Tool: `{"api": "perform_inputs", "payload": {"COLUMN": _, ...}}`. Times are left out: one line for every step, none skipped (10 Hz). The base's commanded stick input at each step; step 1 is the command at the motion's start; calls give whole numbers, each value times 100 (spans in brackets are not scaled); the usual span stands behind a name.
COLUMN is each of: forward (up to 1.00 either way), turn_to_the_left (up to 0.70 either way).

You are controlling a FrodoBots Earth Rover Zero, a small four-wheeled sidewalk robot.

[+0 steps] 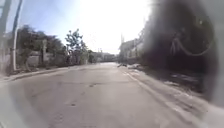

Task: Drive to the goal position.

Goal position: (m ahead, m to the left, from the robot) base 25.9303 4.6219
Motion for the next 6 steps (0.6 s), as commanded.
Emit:
{"api": "perform_inputs", "payload": {"forward": 100, "turn_to_the_left": 0}}
{"api": "perform_inputs", "payload": {"forward": 100, "turn_to_the_left": 0}}
{"api": "perform_inputs", "payload": {"forward": 100, "turn_to_the_left": 0}}
{"api": "perform_inputs", "payload": {"forward": 100, "turn_to_the_left": 0}}
{"api": "perform_inputs", "payload": {"forward": 100, "turn_to_the_left": -8}}
{"api": "perform_inputs", "payload": {"forward": 100, "turn_to_the_left": -35}}
